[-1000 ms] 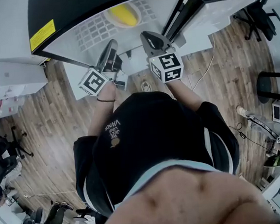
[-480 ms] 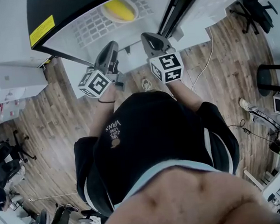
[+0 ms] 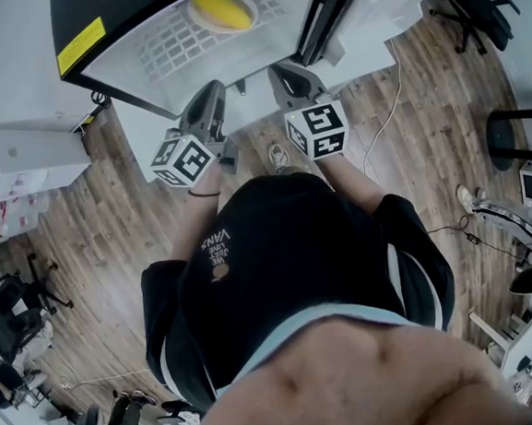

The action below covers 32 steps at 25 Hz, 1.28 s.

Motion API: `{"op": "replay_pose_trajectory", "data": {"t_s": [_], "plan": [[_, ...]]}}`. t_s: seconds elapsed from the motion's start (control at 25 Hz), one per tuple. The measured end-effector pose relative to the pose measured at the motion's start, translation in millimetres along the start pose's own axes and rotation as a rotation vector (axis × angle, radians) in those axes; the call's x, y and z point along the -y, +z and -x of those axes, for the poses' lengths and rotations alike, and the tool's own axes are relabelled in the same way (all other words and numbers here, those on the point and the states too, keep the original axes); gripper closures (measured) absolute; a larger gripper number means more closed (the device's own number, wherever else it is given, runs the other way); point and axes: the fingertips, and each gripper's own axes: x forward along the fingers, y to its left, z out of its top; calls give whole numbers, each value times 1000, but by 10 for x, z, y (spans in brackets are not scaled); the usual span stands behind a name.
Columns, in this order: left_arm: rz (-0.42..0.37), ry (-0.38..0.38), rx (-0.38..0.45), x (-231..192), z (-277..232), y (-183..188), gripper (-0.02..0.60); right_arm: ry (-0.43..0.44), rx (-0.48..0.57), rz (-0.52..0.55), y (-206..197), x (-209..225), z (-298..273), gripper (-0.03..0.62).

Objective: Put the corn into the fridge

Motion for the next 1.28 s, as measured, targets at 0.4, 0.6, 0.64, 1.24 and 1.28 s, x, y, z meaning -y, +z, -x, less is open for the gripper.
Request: {"op": "replay_pose_trajectory", "data": {"t_s": [0.4, 0.6, 0.64, 1.24, 1.28], "plan": [[-24, -27, -32, 126, 208, -134, 555, -29, 2, -6, -86, -178, 264, 580], [-54, -35, -49, 183, 341, -182, 555, -50, 6, -12, -127, -262, 399, 580], [-60, -35, -53, 190, 364, -198, 555, -54, 7, -13, -139, -277, 422, 580], [-92, -30, -74, 260, 623, -339, 555, -80, 9, -21, -247, -469, 670, 582], [-89, -32, -77, 265, 632, -352, 555, -81, 6, -21, -255, -475, 681, 582]]}}
